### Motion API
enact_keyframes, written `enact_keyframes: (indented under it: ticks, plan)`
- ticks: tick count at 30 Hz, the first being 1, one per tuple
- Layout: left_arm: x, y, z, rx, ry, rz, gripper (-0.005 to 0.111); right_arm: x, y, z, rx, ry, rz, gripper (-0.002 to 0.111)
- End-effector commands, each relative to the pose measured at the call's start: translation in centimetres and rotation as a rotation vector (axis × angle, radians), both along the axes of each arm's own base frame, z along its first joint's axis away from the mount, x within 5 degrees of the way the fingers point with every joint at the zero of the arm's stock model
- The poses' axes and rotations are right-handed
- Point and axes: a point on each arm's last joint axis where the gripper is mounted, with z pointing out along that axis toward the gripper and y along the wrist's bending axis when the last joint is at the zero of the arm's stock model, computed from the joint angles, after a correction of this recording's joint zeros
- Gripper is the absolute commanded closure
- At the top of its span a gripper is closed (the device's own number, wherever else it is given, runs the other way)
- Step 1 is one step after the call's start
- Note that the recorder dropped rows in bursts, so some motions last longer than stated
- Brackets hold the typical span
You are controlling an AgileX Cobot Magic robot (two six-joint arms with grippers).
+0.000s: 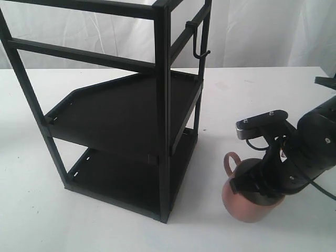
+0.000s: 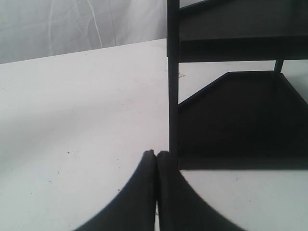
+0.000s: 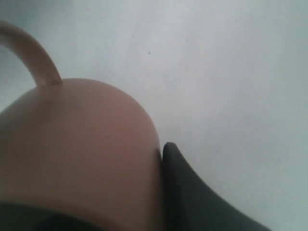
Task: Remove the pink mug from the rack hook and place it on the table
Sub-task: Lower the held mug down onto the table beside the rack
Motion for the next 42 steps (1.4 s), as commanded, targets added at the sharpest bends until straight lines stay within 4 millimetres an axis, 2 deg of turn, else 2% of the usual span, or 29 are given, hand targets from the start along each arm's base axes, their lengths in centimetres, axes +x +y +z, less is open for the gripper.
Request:
enact_keyframes:
  ticks: [1,14,20,34,42]
  plan:
    - [0.0,0.0,-0.2,-0.011,0.006,0.004,0.107,1.1,0.3,0.2,-0.004,-0.007,0.017,0.108]
    - [0.0,0.0,-0.2,-0.011,0.006,0.004,0.107,3.0,1.1,-0.5,-0.041,0.044,0.037,0.108]
    - [0.0,0.0,-0.2,-0.011,0.006,0.004,0.107,3.2,1.2,-1.6,-0.052,0.071,0.044,0.108]
    - [0.0,0.0,-0.2,-0.011,0.009,0.004,0.107,3.2,1.3,-1.6,-0.05,0.065,0.051,0.108]
    - [0.0,0.0,-0.2,-0.011,0.009,0.004,0.107,3.3,1.3,-1.5,-0.054,0.071,0.05,0.081]
